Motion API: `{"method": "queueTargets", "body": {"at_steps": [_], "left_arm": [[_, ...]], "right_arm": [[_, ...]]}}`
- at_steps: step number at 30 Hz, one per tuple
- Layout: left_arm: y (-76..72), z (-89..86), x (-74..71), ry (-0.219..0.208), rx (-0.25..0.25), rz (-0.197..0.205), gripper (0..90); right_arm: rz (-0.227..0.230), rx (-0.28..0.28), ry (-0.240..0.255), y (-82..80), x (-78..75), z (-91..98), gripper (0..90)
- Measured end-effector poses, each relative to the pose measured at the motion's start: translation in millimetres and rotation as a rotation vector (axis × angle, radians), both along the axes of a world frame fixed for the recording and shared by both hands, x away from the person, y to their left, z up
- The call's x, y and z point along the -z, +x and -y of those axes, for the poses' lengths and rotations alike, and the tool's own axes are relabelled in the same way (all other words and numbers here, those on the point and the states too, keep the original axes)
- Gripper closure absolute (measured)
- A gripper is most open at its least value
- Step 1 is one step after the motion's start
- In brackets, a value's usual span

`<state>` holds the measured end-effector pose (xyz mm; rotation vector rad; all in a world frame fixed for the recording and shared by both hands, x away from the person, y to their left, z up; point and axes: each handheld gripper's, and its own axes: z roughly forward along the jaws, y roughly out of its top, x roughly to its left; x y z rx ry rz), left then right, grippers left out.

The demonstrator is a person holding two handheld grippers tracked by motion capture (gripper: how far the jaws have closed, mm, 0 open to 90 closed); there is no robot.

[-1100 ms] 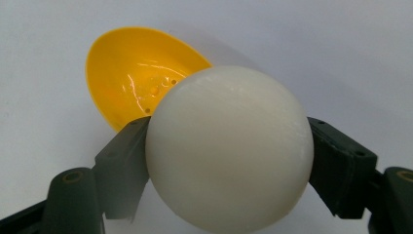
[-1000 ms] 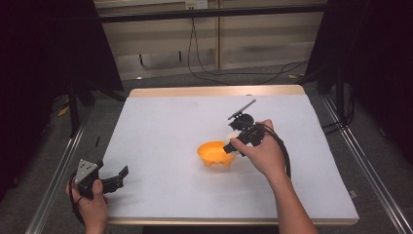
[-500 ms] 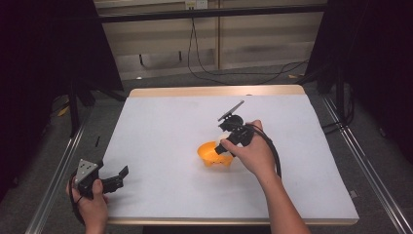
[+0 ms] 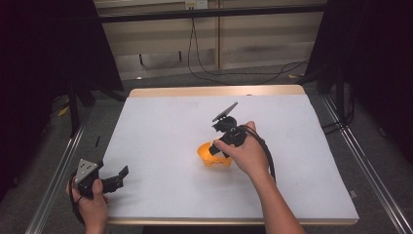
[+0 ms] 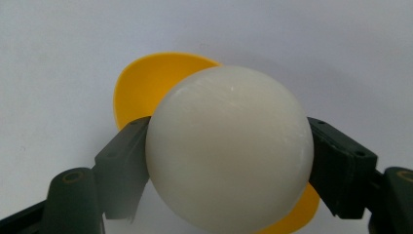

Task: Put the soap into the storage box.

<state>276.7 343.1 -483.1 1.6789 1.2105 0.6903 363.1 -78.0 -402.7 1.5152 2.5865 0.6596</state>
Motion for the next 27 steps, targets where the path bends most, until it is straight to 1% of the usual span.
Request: {"method": "queueTargets", "body": {"at_steps": [2, 4, 7, 8, 12, 17, 20, 21, 23, 24, 27], "left_arm": [[0.2, -0.1, 0.0, -0.001, -0.001, -0.002, 0.2], [0.4, -0.1, 0.1, -0.002, -0.001, -0.003, 0.1], [0.4, -0.3, 0.1, -0.004, 0.002, -0.002, 0.2], [0.4, -0.4, 0.1, -0.005, 0.002, -0.003, 0.1], [0.4, -0.3, 0.1, -0.004, 0.003, -0.002, 0.1], [0.5, -0.4, -0.1, 0.003, 0.003, -0.002, 0.2], [0.5, -0.2, 0.1, -0.004, 0.004, -0.005, 0.1], [0.5, -0.2, 0.1, -0.003, 0.004, -0.004, 0.2], [0.5, -0.5, -0.1, 0.002, 0.004, -0.002, 0.2], [0.3, -0.3, -0.1, 0.005, 0.001, -0.002, 0.2], [0.5, -0.5, 0.0, 0.002, 0.004, -0.002, 0.2]], "right_arm": [[-0.011, 0.010, -0.001, 0.6, 0.9, -1.9, 23.8], [-0.008, 0.008, 0.001, 1.5, 2.3, -2.6, 23.8], [-0.021, 0.028, 0.008, 1.9, 3.9, -4.4, 23.7], [-0.028, 0.036, 0.004, 1.7, 4.3, -5.4, 23.8], [-0.037, 0.036, -0.013, 1.7, 7.2, -7.6, 23.7], [-0.026, 0.049, -0.018, 2.6, 8.4, -6.8, 23.7], [-0.029, 0.059, -0.021, 2.8, 9.6, -7.0, 23.7], [-0.027, 0.056, -0.018, 2.7, 10.6, -7.0, 23.6], [-0.043, 0.056, -0.019, 2.1, 12.1, -7.3, 23.6], [-0.041, 0.049, -0.018, 2.1, 13.2, -7.3, 23.6], [-0.051, 0.050, -0.023, 1.3, 15.2, -8.5, 23.6]]}}
